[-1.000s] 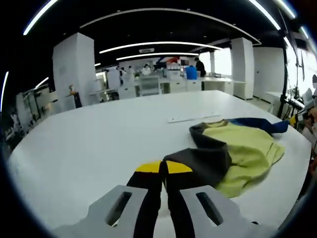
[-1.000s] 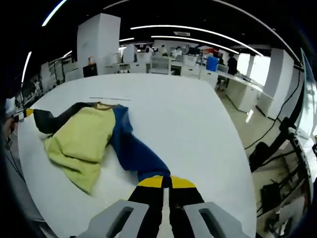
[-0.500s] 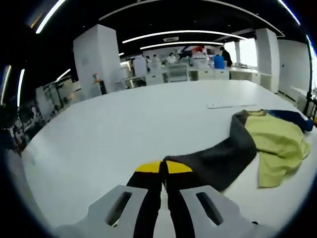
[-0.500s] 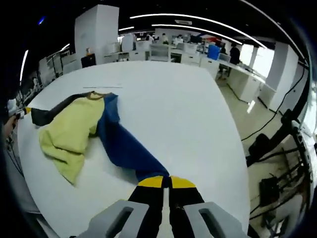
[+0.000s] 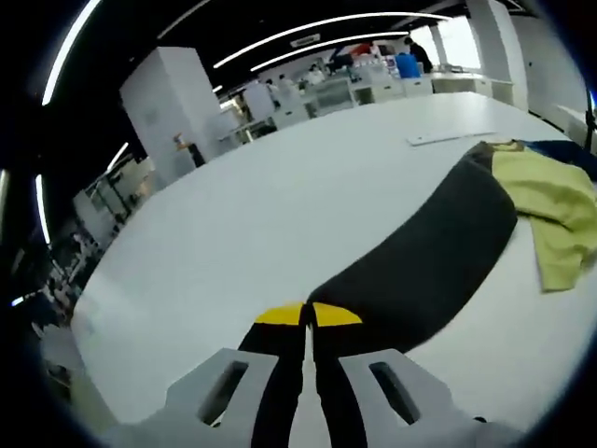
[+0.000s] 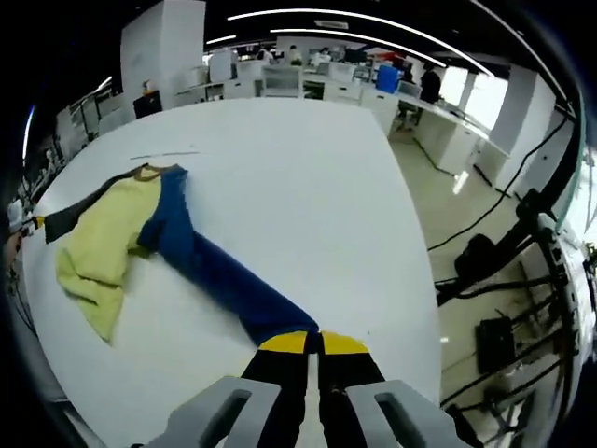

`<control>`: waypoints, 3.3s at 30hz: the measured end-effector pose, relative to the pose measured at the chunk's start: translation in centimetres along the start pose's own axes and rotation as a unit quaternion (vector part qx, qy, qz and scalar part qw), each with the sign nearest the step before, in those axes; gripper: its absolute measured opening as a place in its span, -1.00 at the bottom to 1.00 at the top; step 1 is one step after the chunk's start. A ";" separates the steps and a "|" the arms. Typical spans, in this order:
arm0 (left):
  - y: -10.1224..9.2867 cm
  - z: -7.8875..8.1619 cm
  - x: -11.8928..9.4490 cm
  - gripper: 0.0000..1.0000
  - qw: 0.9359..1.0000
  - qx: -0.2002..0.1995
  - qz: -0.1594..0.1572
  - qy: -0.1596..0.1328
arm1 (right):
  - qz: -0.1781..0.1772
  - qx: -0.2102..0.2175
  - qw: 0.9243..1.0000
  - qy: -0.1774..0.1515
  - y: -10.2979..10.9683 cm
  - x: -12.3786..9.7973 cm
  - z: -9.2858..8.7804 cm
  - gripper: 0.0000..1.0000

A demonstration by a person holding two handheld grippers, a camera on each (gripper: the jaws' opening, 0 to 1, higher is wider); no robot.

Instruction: Fold the garment on the visible template until the final outline fits inside the template.

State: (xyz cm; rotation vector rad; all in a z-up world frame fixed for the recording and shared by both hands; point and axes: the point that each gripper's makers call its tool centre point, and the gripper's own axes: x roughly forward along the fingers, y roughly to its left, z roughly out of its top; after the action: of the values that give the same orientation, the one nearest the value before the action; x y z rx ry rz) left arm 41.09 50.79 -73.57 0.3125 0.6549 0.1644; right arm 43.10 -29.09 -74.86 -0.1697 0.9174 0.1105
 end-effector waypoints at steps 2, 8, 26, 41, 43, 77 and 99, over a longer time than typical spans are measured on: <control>0.2 -0.1 0.2 -1.00 1.000 0.006 0.000 0.005 | -0.009 -0.005 1.000 0.009 -0.9 0.2 -0.3 -1.00; 0.9 -0.3 0.6 -1.00 1.000 0.002 0.005 0.017 | -0.020 -0.020 0.999 0.021 -2.3 0.7 -0.5 -1.00; 0.9 -1.0 0.4 -1.00 0.999 0.021 0.003 0.035 | -0.061 -0.064 0.995 0.035 -5.7 3.2 0.2 -1.00; -2.4 1.2 -0.2 -0.78 0.998 0.019 -0.066 -0.009 | 0.026 0.004 0.999 -0.029 -0.6 2.4 2.5 -0.30; -3.4 1.7 -0.5 -0.65 0.996 0.018 -0.083 -0.018 | 0.044 0.005 0.999 -0.026 0.8 2.1 2.5 -0.16; -18.9 3.5 -5.2 -0.19 0.946 0.021 -0.311 -0.084 | 0.255 -0.023 0.966 -0.038 21.5 -1.0 0.4 0.09; -24.0 0.1 -3.9 -0.51 0.933 0.048 -0.355 -0.026 | 0.217 -0.032 0.975 -0.023 24.3 0.5 -2.8 -0.60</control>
State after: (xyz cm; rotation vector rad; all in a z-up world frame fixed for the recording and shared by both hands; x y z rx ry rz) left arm 39.34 27.23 -79.30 0.1579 0.6876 -0.5693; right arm 37.16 -5.80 -79.26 -0.0242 0.8932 0.5476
